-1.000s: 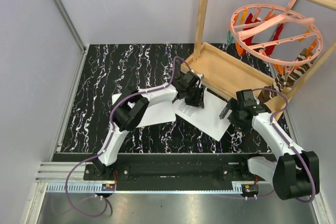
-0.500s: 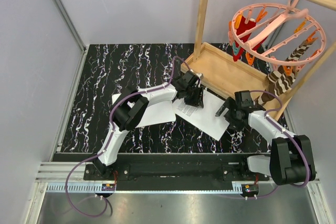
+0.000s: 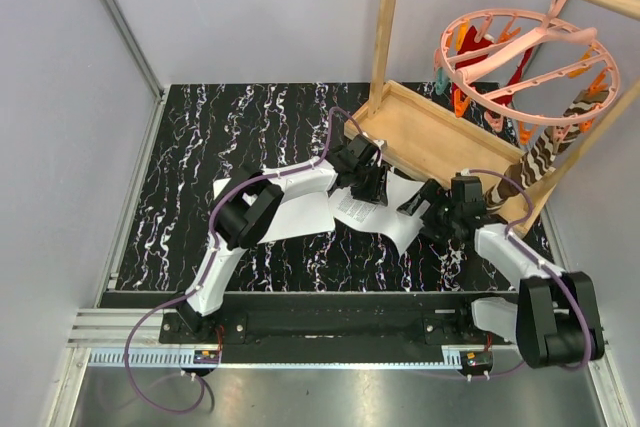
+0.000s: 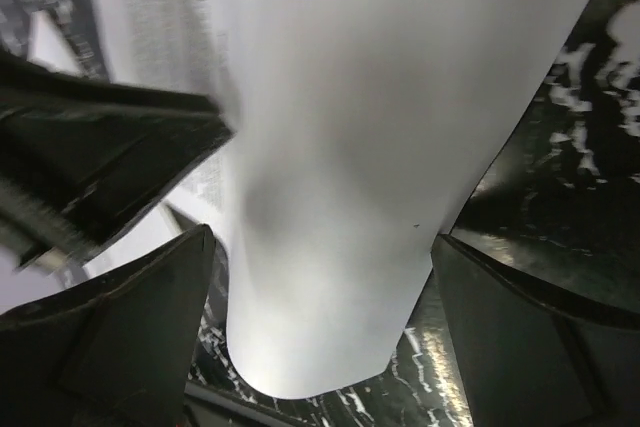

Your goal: Put the files into the folder

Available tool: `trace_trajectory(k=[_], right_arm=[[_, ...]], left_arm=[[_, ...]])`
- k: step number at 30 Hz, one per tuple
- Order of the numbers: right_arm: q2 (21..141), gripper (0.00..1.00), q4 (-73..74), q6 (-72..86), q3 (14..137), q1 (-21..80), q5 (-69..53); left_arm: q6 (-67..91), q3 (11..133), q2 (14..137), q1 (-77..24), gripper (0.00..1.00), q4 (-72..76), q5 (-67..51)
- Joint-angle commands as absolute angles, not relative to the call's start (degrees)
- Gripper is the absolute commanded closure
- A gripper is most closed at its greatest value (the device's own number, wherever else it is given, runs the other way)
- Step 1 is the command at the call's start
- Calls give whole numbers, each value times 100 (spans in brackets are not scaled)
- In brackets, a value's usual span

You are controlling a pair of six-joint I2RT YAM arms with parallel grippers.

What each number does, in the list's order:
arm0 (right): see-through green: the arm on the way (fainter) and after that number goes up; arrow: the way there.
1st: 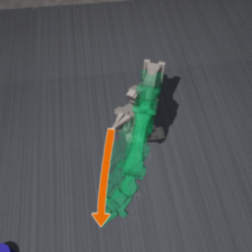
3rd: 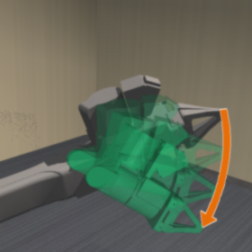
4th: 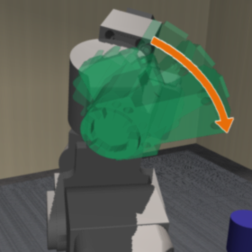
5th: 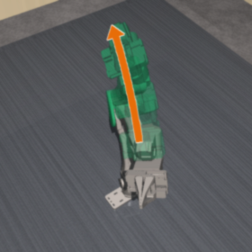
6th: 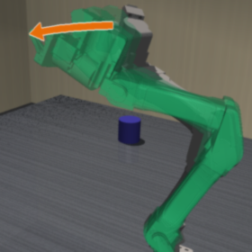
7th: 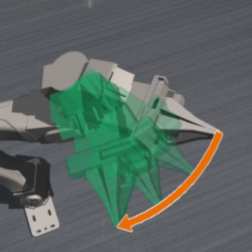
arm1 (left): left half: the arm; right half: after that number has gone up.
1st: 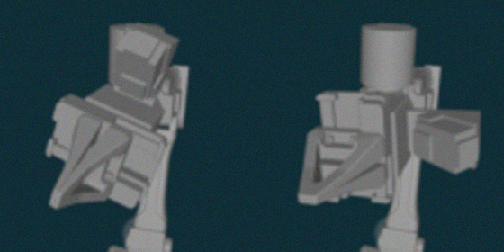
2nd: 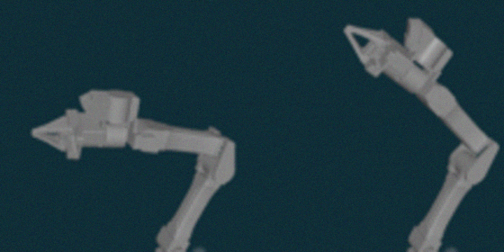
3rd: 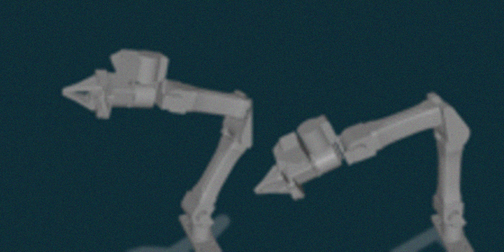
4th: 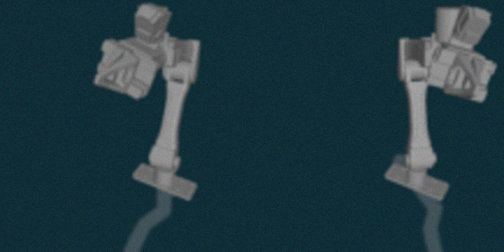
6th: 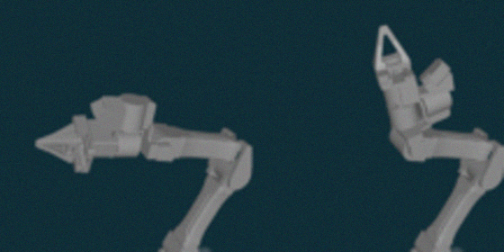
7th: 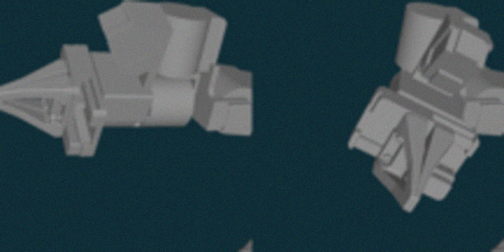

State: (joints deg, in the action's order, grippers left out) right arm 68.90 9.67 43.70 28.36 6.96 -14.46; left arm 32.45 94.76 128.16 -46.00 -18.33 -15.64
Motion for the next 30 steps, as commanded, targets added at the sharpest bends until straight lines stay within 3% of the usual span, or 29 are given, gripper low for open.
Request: trace_trajectory(k=[1, 6, 17, 22, 30], right_arm=[[6127, 0, 63, 4429, 2620, 686, -2118], [6011, 0, -1160, 4606, 2276, 686, -2050], [6855, 0, -493, 4835, 2522, 650, -1337], [6890, 0, -35, 4562, 2724, 633, -274], [7743, 0, -35, 4737, 3102, 615, -141]], left_arm=[[3155, 9483, 13192, -4606, 57, -2259, -1608], [3129, 9519, 13210, -4614, 57, -2268, -1679], [3111, 9510, 13210, -4605, 57, -2294, -1767], [3067, 9483, 13227, -4605, 57, -2303, -1793], [3059, 9527, 13298, -4588, 57, -2303, -1872]])
